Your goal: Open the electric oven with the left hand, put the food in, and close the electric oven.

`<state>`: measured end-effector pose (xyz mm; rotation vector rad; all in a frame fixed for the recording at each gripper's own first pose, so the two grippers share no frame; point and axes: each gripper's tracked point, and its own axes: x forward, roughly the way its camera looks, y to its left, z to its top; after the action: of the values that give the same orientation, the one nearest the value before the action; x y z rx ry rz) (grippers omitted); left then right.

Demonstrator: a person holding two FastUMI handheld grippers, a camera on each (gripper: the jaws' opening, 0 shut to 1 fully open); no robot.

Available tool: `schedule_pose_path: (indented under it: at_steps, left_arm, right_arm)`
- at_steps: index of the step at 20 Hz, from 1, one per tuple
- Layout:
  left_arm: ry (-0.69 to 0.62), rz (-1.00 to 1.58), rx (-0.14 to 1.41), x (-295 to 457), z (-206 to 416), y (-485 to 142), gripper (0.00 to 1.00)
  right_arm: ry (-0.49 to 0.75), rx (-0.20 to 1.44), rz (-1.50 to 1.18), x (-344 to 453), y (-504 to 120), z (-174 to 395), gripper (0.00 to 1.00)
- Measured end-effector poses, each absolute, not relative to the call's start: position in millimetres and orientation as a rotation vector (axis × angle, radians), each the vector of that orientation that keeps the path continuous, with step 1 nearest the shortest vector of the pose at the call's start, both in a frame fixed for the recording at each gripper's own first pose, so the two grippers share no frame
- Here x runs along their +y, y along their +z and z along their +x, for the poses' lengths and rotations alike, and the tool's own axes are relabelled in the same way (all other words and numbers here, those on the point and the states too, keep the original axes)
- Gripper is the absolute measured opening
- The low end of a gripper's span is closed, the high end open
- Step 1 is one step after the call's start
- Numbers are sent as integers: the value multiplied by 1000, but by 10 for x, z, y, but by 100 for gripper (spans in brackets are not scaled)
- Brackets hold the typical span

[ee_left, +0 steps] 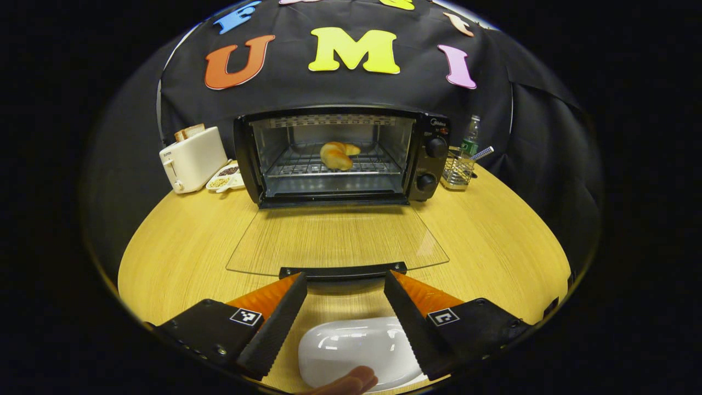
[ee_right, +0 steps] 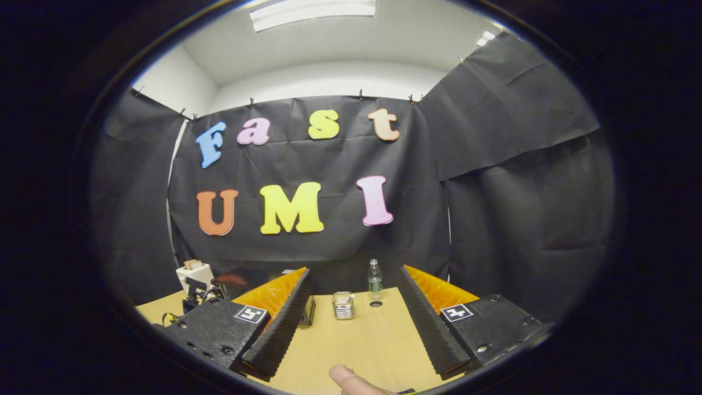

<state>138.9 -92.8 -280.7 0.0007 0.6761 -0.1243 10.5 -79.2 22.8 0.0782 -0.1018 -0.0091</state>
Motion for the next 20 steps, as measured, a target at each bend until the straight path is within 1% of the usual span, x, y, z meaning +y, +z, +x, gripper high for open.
schedule_pose_path:
  at_steps: [2,8,11,16,18,20]
  left_arm:
    - [-136,14,712,-964,1372,-2924,94]
    - [-103,-5,819,-892,1417,-3248,94]
    - [-113,-11,766,-930,1443,-3094,94]
    - [-126,2,662,-893,1590,-2649,95]
    - [-86,53,620,-761,1727,-2542,96]
    - [-78,59,593,-719,1853,-2461,96]
  right_arm:
    - [-13,-96,78,-807,201,127,100]
    - [-23,-90,81,-825,171,142,100]
    - [-20,-102,80,-797,209,150,100]
    - [2,-94,91,-715,171,177,100]
    - [6,-90,91,-700,159,187,100]
    - [4,-93,87,-706,160,179,100]
